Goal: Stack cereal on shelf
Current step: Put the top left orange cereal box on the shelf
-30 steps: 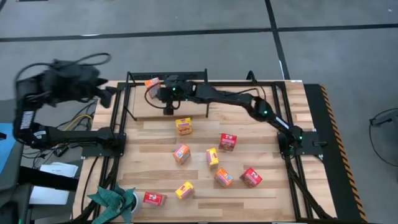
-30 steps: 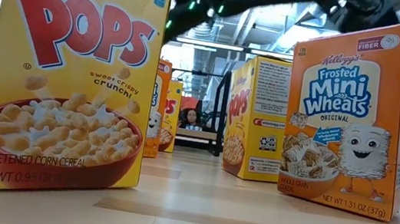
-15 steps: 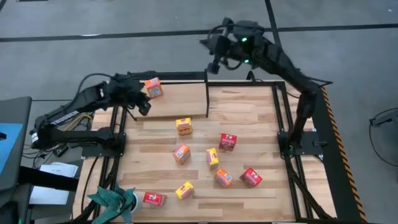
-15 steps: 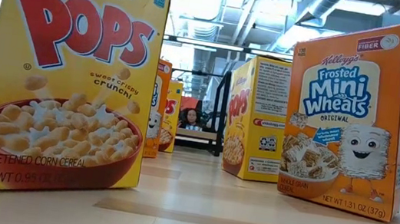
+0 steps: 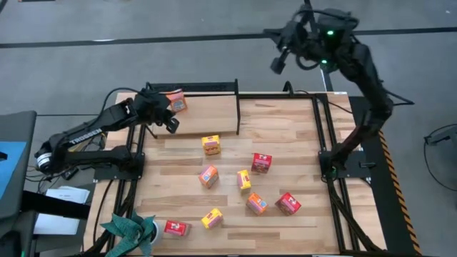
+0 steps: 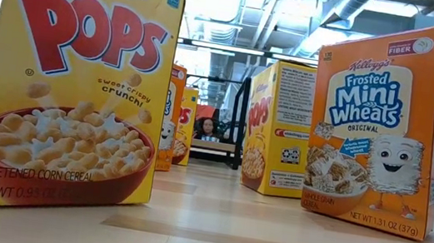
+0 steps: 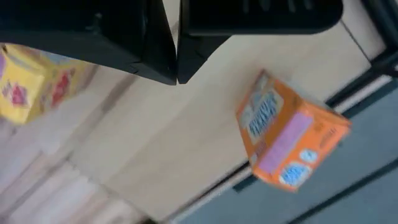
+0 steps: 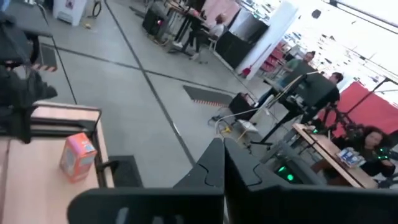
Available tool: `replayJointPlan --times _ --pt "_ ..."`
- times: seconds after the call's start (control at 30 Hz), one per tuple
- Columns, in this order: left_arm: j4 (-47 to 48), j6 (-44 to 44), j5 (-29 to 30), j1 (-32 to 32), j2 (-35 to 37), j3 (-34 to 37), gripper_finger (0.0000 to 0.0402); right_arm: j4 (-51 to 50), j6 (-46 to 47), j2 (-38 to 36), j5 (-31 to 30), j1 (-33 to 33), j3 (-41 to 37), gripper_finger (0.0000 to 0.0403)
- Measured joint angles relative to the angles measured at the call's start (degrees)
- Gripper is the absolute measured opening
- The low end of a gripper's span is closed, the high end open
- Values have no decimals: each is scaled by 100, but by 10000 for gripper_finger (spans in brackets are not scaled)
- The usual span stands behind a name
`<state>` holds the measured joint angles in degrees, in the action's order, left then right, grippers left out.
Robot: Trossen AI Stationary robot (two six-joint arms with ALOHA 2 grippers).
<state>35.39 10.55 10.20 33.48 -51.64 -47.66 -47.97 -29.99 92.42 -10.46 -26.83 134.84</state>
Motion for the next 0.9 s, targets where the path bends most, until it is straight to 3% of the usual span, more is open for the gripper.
replayJointPlan --times 0.27,0.67,0.9 --pt "-183 -215 135 427 -236 116 0 -300 3 33 0 64 -15 44" --pt "-338 -447 154 801 -547 113 0 -523 8 26 -7 57 -8 14" --pt "-334 -449 244 1011 -535 113 0 -537 8 26 -7 54 -8 39"
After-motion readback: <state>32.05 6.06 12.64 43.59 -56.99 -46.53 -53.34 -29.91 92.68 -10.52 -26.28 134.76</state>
